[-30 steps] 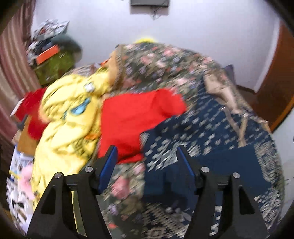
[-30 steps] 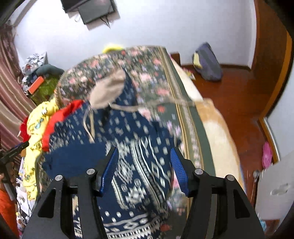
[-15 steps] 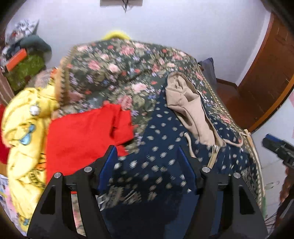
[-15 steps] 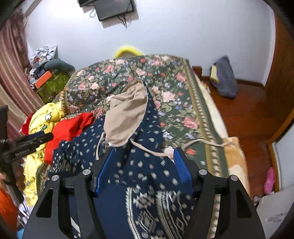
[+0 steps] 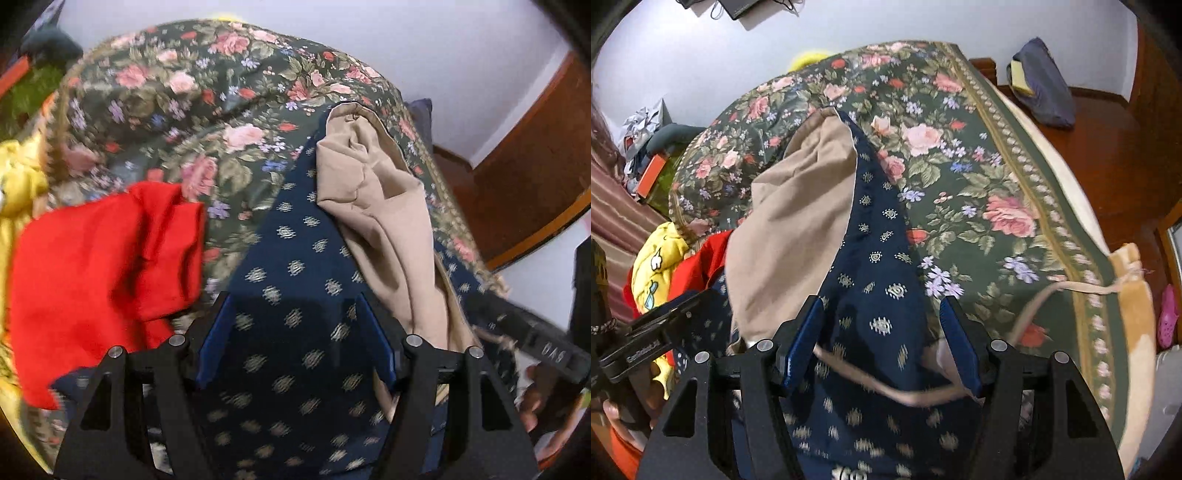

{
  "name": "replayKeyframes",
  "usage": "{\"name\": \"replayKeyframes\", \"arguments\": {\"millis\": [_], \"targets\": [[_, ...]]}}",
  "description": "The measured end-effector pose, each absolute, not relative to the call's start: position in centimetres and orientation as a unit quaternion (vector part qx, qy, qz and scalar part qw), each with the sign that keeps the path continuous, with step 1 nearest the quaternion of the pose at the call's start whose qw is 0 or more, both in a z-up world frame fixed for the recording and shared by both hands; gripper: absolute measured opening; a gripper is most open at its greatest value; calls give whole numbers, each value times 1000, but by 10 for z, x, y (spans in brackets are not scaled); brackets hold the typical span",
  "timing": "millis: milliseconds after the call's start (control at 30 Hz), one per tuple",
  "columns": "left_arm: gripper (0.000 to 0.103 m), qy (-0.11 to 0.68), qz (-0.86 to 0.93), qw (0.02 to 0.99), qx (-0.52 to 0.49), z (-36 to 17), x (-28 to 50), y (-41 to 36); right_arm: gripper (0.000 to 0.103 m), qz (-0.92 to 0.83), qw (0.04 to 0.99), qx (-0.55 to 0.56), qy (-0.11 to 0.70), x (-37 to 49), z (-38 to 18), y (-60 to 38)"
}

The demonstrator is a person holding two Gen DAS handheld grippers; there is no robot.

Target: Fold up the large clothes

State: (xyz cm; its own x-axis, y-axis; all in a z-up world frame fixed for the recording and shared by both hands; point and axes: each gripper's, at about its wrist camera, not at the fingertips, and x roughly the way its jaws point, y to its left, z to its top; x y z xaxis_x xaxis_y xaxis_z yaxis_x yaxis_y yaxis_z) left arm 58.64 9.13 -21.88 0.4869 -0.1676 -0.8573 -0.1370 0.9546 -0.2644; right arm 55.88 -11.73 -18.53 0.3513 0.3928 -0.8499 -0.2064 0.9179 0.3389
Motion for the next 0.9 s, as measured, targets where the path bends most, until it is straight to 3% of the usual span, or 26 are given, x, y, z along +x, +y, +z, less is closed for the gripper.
{"name": "replayKeyframes", "arguments": {"millis": [300, 433, 467, 533, 600, 900], "targets": [[66, 498, -5, 851, -166, -244, 594, 88, 61, 203, 826, 61, 522, 566, -196, -87], [32, 494, -10, 858, -139, -239, 591, 82, 44, 208, 837, 14, 506, 558, -201, -71], [17, 494, -12, 860, -126, -237, 589, 79, 35, 213, 840, 3, 499, 555, -199, -69], [4, 495, -7, 863, -106, -233, 587, 76, 23, 221, 840, -7, 495, 550, -195, -69], [2, 479, -16, 872, -98, -222, 578, 75, 15, 230, 841, -17, 490, 544, -188, -69], [1, 409, -76, 906, -82, -138, 503, 81, 12, 279, 857, -41, 431, 487, -125, -83]]}}
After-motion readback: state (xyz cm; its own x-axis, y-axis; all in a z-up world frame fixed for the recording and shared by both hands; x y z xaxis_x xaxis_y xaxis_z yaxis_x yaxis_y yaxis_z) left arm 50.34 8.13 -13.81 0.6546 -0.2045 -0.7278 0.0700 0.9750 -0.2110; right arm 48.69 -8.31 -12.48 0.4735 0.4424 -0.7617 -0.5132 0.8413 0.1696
